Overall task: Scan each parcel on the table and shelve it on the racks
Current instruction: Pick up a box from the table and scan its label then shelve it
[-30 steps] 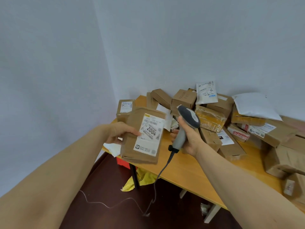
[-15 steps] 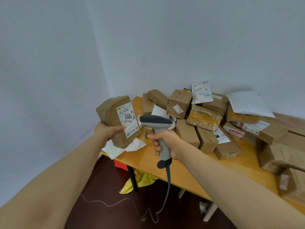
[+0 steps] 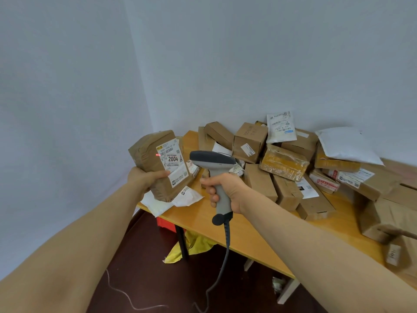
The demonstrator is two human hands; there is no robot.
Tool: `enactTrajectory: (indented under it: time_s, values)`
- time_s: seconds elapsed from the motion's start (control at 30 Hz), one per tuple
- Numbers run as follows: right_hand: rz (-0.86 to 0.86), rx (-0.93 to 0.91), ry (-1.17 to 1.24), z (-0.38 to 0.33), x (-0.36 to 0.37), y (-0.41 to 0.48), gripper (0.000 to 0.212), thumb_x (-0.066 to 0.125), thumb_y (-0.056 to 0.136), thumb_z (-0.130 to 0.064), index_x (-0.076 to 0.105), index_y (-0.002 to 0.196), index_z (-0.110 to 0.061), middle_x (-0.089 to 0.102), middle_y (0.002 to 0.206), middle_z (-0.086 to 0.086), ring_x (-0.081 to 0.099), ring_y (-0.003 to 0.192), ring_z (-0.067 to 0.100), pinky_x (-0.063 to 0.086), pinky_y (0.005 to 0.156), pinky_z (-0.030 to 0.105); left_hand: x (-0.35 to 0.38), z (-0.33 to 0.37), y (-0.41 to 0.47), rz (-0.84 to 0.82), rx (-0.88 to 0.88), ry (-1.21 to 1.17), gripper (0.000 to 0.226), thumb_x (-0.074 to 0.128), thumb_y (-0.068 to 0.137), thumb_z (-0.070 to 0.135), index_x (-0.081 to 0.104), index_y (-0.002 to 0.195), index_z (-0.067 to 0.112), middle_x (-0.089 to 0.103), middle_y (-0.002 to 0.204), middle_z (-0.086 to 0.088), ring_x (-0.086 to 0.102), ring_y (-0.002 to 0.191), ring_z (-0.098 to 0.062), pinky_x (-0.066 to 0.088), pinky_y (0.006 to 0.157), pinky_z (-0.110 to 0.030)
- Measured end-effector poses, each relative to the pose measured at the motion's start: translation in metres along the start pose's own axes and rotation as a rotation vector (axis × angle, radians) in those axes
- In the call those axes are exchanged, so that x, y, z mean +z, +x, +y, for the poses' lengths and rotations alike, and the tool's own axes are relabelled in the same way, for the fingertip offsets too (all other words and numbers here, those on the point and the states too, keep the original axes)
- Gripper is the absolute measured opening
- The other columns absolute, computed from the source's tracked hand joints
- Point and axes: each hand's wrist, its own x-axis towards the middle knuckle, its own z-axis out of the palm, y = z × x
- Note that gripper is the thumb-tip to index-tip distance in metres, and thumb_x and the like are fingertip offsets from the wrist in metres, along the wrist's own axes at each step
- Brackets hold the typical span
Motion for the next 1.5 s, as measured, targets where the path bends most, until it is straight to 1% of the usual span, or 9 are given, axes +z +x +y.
enactTrajectory:
  time_s: [0.2,0.53,0.9,1.03,1.17,1.3,1.4,1.47,1.5]
  values:
    - [-0.011,0.023,-0.009,0.003,0.007,0.004,0.016,0.066,0.086,-0.009,0.055,0.076,-0.012,0.047,0.051,0.001,0.038,0.038,0.012,0.039,0.045,0.022,-0.011,-0.004,0.008,-0.01,-0.049,-0.042,0.059,0.084,0.069,0.009,0.054,0.119,0.005,0.063,0.121,-0.01,0.059,0.095,-0.022,0.051,0.08,-0.036]
    - [0.003,0.011,-0.047,0.004,0.022,0.006,0.023,0.066,0.086,-0.007,0.052,0.068,-0.013,0.047,0.05,0.002,0.038,0.038,0.012,0.038,0.046,0.023,-0.028,-0.012,0.018,-0.027,-0.092,-0.075,0.056,0.083,0.07,0.007,0.054,0.118,0.007,0.063,0.119,-0.008,0.058,0.099,-0.021,0.049,0.081,-0.036]
    - [0.055,0.033,-0.064,0.013,0.041,0.006,0.015,0.066,0.085,-0.006,0.053,0.079,-0.01,0.048,0.052,0.004,0.039,0.041,0.014,0.038,0.047,0.023,-0.04,-0.025,0.026,-0.048,-0.122,-0.084,0.052,0.083,0.071,0.007,0.053,0.114,0.007,0.062,0.111,-0.006,0.058,0.098,-0.019,0.049,0.081,-0.036]
    - [0.069,0.031,-0.049,0.015,0.048,0.005,0.016,0.065,0.086,-0.005,0.052,0.079,-0.01,0.047,0.051,0.003,0.039,0.04,0.013,0.038,0.045,0.022,-0.045,-0.03,0.027,-0.071,-0.133,-0.098,0.057,0.083,0.07,0.007,0.054,0.119,0.006,0.063,0.11,-0.005,0.059,0.099,-0.02,0.051,0.081,-0.036]
    - [0.084,0.044,-0.063,0.02,0.053,0.002,0.02,0.067,0.085,-0.006,0.05,0.075,-0.011,0.047,0.05,0.003,0.038,0.039,0.014,0.038,0.046,0.023,-0.047,-0.035,0.025,-0.092,-0.129,-0.091,0.049,0.082,0.072,0.007,0.053,0.111,0.009,0.062,0.106,-0.004,0.059,0.095,-0.019,0.05,0.078,-0.035]
    - [0.092,0.025,-0.059,0.026,0.055,-0.002,0.02,0.067,0.085,-0.006,0.052,0.073,-0.011,0.048,0.051,0.004,0.039,0.039,0.014,0.038,0.046,0.023,-0.048,-0.04,0.022,-0.109,-0.114,-0.087,0.049,0.082,0.073,0.007,0.053,0.113,0.008,0.062,0.106,-0.004,0.058,0.096,-0.019,0.049,0.08,-0.035]
    - [0.118,-0.03,-0.025,0.031,0.056,-0.008,0.014,0.07,0.084,-0.007,0.057,0.079,-0.009,0.059,0.057,0.009,0.043,0.04,0.016,0.04,0.048,0.025,-0.052,-0.043,0.014,-0.134,-0.124,-0.083,0.053,0.082,0.073,0.012,0.052,0.116,0.007,0.063,0.109,-0.004,0.059,0.098,-0.02,0.05,0.081,-0.036]
    - [0.166,-0.049,0.007,0.037,0.055,-0.01,0.013,0.071,0.083,-0.008,0.06,0.09,-0.007,0.066,0.063,0.011,0.049,0.041,0.015,0.043,0.048,0.025,-0.058,-0.046,0.004,-0.195,-0.151,-0.082,0.057,0.083,0.072,0.016,0.053,0.12,0.007,0.066,0.111,-0.004,0.063,0.1,-0.02,0.053,0.078,-0.034]
    - [0.2,-0.053,0.01,0.041,0.054,-0.01,0.018,0.072,0.083,-0.009,0.062,0.097,-0.005,0.067,0.066,0.01,0.052,0.043,0.014,0.044,0.048,0.023,-0.062,-0.048,-0.004,-0.234,-0.163,-0.094,0.057,0.083,0.073,0.018,0.054,0.121,0.009,0.067,0.109,-0.004,0.064,0.099,-0.019,0.054,0.076,-0.033]
